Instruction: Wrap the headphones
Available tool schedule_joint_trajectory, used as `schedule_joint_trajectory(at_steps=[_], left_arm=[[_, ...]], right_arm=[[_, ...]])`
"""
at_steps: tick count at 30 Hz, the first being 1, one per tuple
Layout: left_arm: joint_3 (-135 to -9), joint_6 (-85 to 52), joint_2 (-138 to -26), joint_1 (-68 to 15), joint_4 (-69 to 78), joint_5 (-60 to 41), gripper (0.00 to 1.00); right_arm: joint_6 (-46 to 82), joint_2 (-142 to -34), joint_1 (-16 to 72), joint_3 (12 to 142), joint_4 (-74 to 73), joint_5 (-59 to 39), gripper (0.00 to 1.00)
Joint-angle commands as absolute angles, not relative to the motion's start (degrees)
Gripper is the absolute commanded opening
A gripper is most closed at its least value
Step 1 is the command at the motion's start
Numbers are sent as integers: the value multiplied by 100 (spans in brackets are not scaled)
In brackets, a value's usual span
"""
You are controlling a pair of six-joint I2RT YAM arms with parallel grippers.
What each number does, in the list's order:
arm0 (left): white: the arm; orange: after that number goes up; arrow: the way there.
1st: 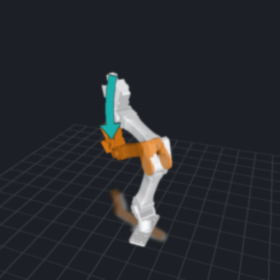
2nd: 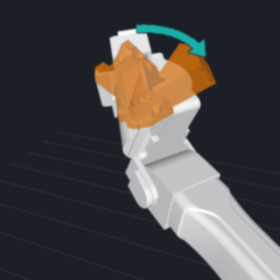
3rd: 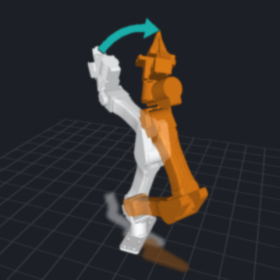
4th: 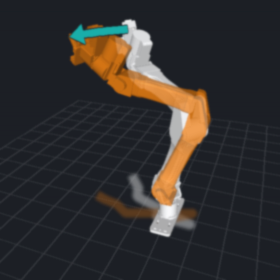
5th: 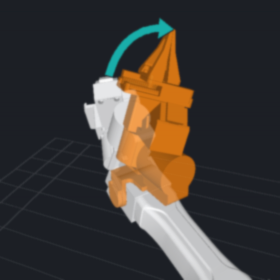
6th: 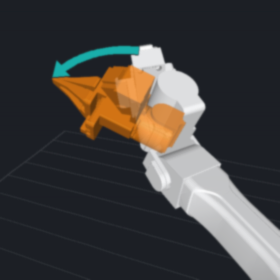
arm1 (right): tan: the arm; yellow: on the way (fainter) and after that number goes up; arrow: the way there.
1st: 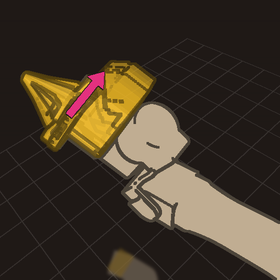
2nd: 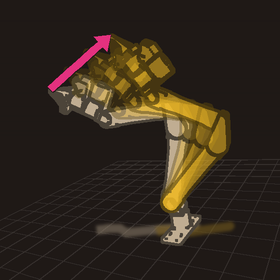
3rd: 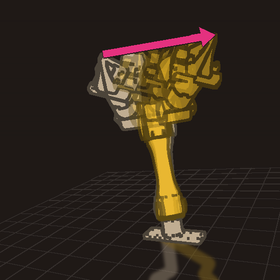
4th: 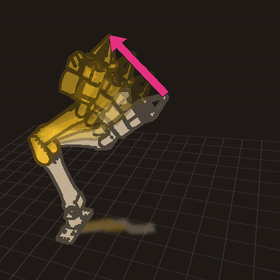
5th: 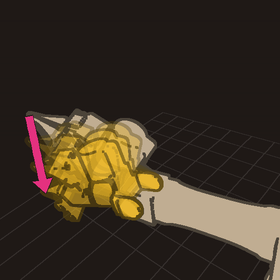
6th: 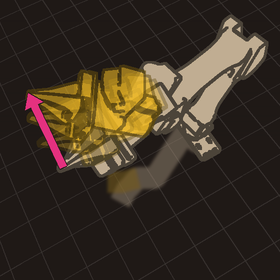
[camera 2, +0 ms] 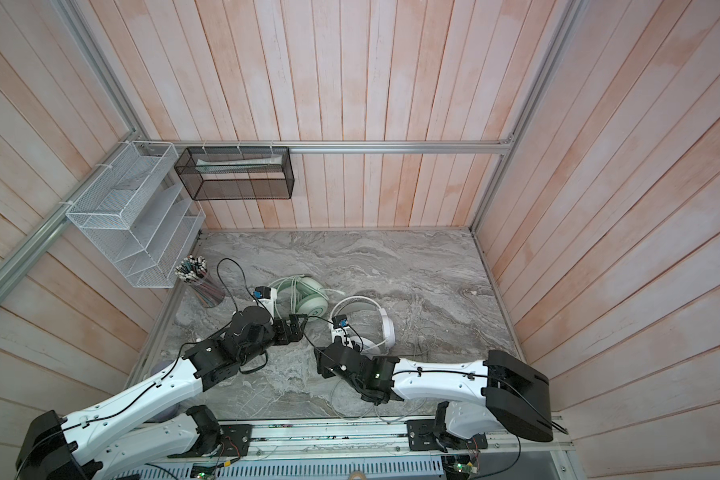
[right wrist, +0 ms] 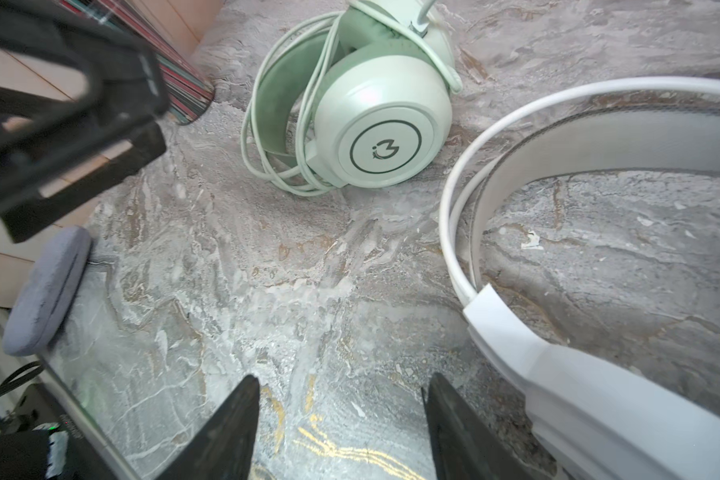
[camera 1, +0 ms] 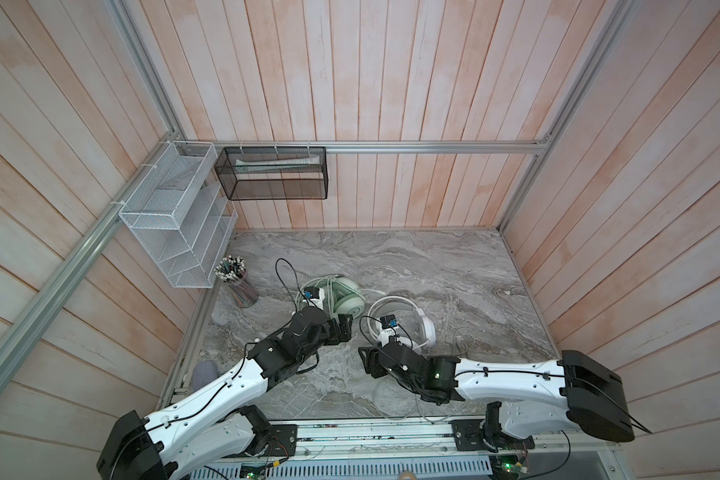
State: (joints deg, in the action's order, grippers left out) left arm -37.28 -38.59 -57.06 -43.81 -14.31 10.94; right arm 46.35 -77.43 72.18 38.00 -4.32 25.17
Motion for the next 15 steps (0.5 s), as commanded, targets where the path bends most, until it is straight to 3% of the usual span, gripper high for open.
schedule_joint_trajectory(at_steps=[1, 15], left_arm=[[-3821, -3823, -5786, -4351, -1490, 1038, 99], [-3960, -3889, -6123, -4311, -1376, 839, 99]], right_arm=[[4752, -7946, 7196, 3979, -397, 2847, 65], [5860, -6932, 6868, 3194, 1007, 3799, 68]])
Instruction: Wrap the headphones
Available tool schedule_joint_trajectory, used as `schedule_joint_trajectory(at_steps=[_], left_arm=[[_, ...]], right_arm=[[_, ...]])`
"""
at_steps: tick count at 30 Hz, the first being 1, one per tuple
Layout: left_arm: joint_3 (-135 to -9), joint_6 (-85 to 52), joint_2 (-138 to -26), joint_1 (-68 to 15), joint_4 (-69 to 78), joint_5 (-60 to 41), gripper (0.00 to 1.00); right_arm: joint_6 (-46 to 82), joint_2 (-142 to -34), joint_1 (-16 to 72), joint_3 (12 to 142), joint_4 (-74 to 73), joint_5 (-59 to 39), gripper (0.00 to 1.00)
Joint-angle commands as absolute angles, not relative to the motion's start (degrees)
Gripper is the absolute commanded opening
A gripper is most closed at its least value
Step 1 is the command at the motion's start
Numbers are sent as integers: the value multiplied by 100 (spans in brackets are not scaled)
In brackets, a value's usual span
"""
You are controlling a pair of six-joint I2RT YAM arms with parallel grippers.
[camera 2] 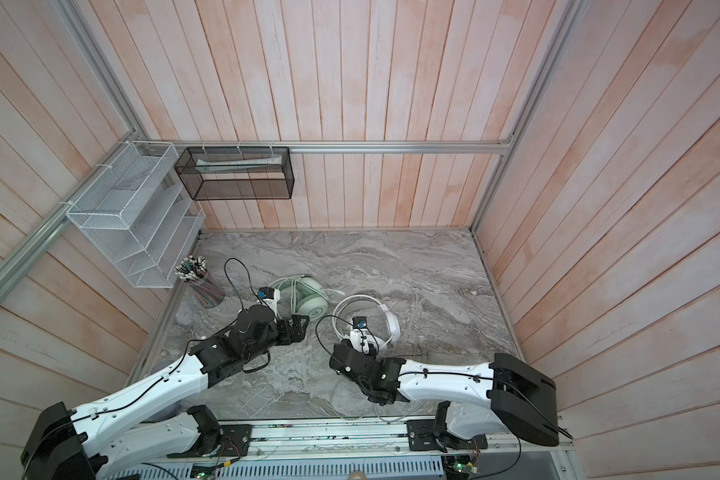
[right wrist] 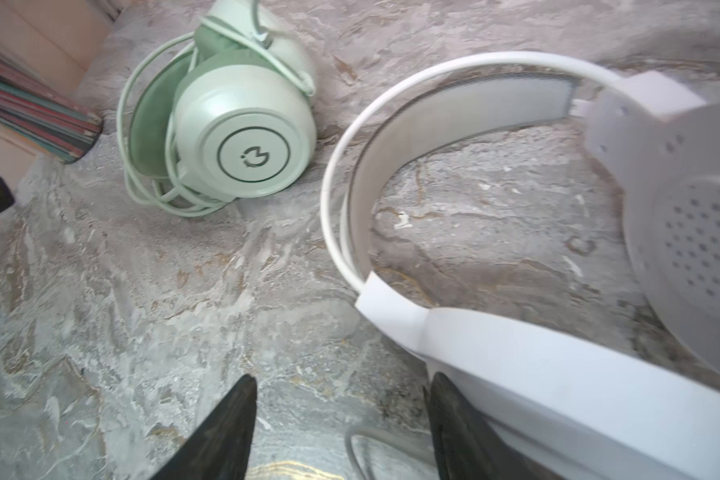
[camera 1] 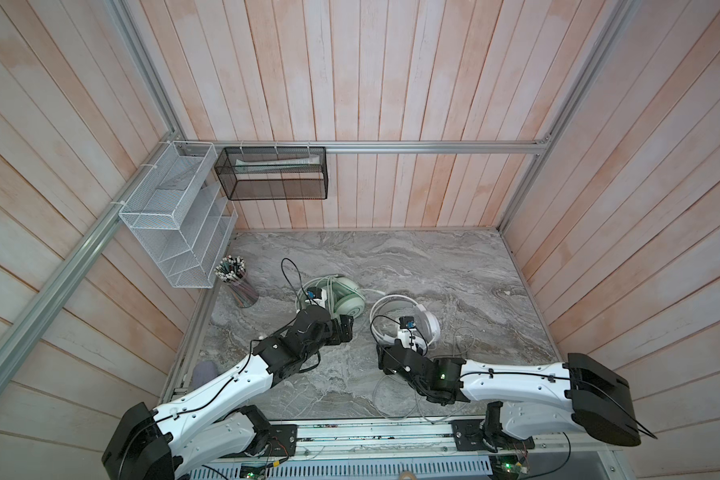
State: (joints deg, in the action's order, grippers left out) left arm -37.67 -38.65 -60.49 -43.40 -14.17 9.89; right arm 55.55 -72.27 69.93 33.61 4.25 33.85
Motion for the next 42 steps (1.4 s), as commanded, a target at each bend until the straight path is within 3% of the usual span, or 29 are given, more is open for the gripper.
schedule_joint_trajectory(at_steps=[1, 17, 25, 34, 42], left_arm=[[-3972, -3911, -6149, -4315, -1374, 817, 99], [-4639, -4398, -6822, -4341, -1432, -197, 98], [-5261, -4561, -7451, -4599, -1823, -173, 96], [-5885, -4772, -8439, -4796, -2316, -332, 94], [-6310, -4682, -9158, -4913, -2433, -223, 94]], right_arm=[[5854, -6810, 6801, 3126, 1057, 3793, 69], [4746, -4283, 5207, 2650, 2376, 3604, 77], [4363, -4167, 5190, 3183, 2897, 3585, 78], [3160, -3169, 5186, 3298, 2279, 2779, 80], [2841, -2482, 5186, 3102, 1815, 2060, 82]])
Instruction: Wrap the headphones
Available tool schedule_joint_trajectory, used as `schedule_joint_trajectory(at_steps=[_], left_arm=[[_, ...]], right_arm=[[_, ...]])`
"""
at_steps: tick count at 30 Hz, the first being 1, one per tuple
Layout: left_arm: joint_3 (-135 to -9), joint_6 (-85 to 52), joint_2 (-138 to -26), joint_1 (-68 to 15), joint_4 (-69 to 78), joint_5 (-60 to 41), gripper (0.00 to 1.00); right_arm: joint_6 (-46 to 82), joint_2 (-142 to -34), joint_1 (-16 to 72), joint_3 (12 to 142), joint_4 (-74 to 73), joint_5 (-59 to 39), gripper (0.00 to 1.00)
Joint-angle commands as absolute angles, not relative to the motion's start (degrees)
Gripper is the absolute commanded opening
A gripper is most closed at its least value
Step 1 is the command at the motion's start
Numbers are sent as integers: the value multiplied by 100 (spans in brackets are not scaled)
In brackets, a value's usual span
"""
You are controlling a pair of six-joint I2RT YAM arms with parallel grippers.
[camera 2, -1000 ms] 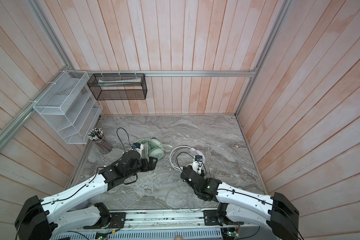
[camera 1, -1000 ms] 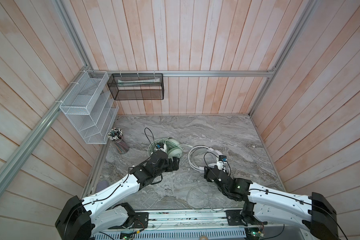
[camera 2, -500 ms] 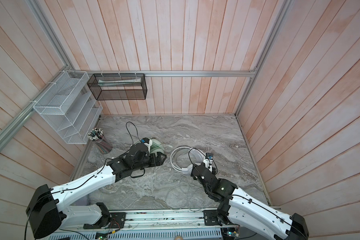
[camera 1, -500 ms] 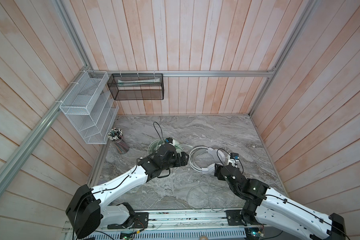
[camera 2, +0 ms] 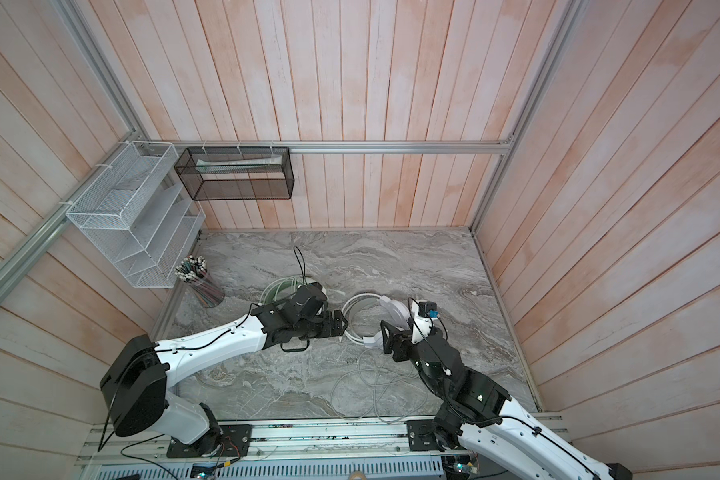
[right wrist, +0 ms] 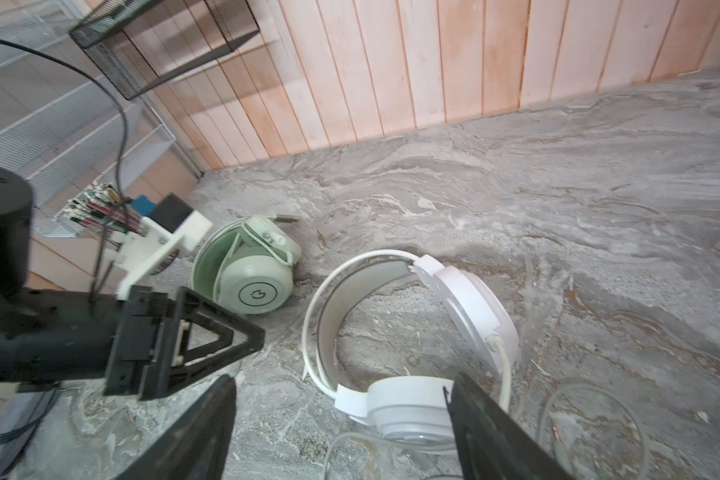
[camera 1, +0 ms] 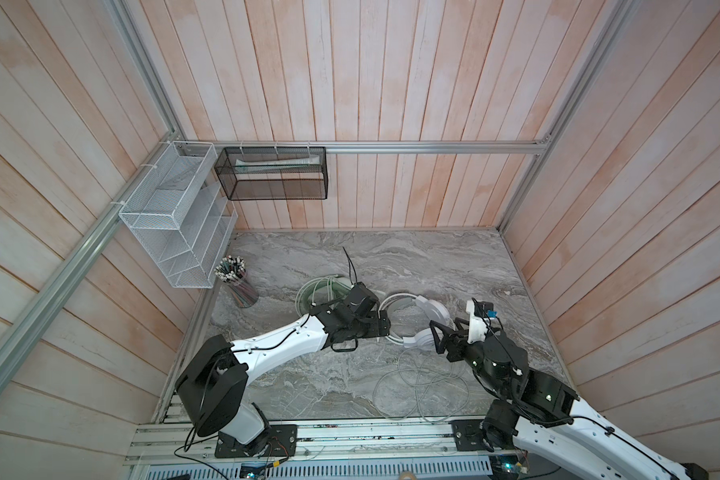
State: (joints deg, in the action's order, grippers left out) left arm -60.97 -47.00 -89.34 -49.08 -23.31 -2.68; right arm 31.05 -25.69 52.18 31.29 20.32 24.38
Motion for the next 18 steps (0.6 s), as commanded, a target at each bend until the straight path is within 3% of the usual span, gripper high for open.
schedule_joint_trajectory(at_steps=[1, 5, 9, 18], left_arm=[[-6393, -4655, -9261, -4913, -2460, -183, 93], [-6772, -4522, -9781, -4912, -2634, -44, 93], [-7152, -4371, -10251, -4913, -2795, 19, 86], [-7702, -4192, -10947, -4913, -2912, 245, 85]], right_arm=[[2829, -2476, 5192, 3098, 1803, 2003, 82], [2783, -2457, 5188, 3141, 1823, 1908, 82], [2779, -2357, 5191, 3111, 1789, 1891, 81], [2726, -2202, 5186, 3017, 1657, 1804, 81]])
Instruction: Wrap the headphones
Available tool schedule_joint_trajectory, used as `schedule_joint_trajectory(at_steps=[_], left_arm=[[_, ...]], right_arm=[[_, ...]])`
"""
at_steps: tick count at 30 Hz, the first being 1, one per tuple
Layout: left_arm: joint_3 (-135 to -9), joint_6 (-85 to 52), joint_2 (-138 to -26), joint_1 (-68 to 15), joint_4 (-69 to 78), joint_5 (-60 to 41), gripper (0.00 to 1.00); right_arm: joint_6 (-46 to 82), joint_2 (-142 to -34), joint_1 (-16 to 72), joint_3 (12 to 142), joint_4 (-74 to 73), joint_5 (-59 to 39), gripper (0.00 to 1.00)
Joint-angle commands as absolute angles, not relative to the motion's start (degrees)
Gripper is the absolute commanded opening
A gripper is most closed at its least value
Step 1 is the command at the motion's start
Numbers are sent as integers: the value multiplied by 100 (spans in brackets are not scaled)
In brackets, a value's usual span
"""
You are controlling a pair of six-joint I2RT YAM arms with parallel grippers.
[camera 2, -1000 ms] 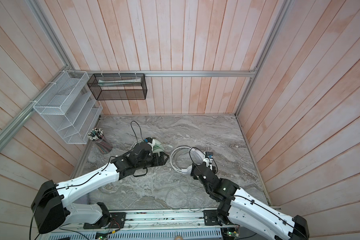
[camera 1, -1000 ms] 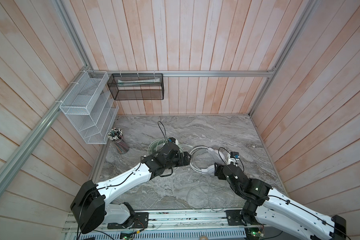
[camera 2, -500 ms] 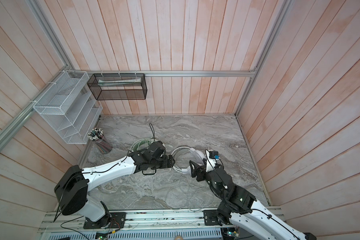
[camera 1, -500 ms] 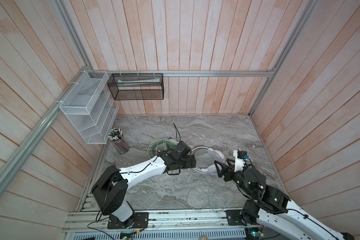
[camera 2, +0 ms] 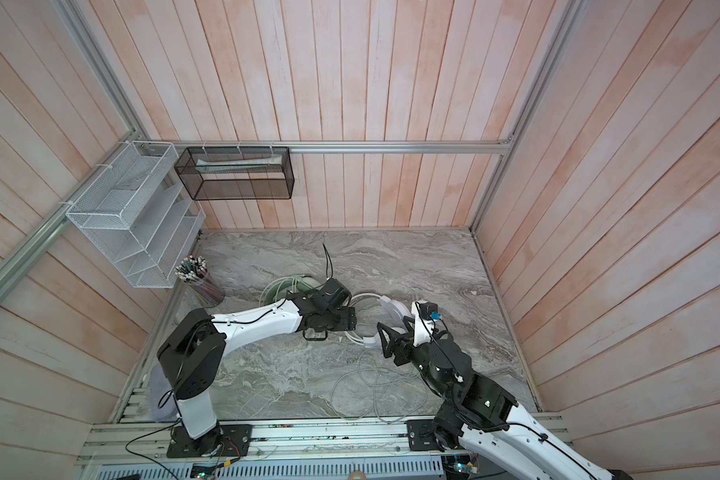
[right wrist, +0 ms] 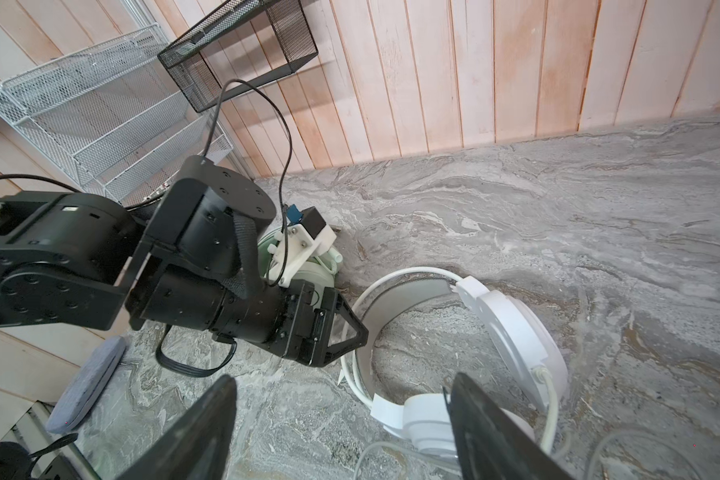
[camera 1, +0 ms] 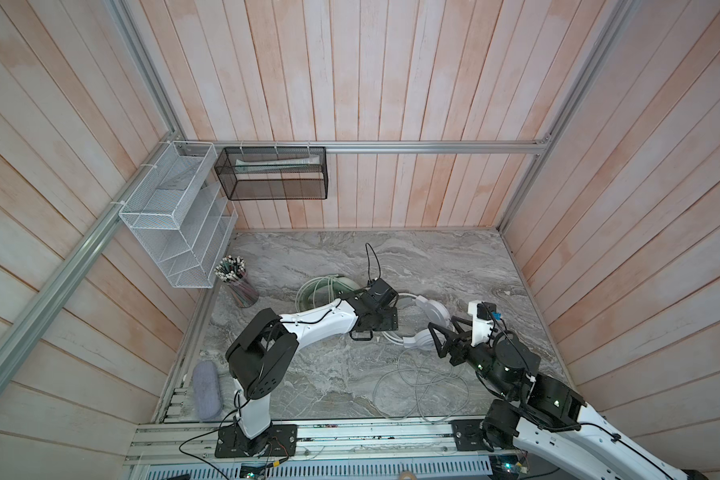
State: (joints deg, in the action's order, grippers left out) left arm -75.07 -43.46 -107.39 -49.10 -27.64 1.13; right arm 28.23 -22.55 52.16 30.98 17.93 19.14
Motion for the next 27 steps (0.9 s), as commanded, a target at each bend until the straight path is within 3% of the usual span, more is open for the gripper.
schedule_joint_trajectory(at_steps=[1, 6, 11, 20, 27], left_arm=[[-7753, -4184, -11016, -4915, -2926, 246, 83], [-7874, -4184, -11194, -4913, -2913, 193, 72], [-7826, -4188, -11095, -4913, -2958, 307, 70], [-7246, -4218, -10370, -4913, -2606, 471, 69], [-7088, -4324, -9568, -5010, -2400, 497, 76]], right_arm=[[2726, -2202, 5189, 3012, 1643, 1794, 81], [2708, -2228, 5186, 2973, 1585, 1731, 81], [2690, -2262, 5186, 2970, 1556, 1679, 81], [2682, -2247, 5180, 2954, 1544, 1670, 81], [2679, -2269, 5178, 2969, 1547, 1652, 81]])
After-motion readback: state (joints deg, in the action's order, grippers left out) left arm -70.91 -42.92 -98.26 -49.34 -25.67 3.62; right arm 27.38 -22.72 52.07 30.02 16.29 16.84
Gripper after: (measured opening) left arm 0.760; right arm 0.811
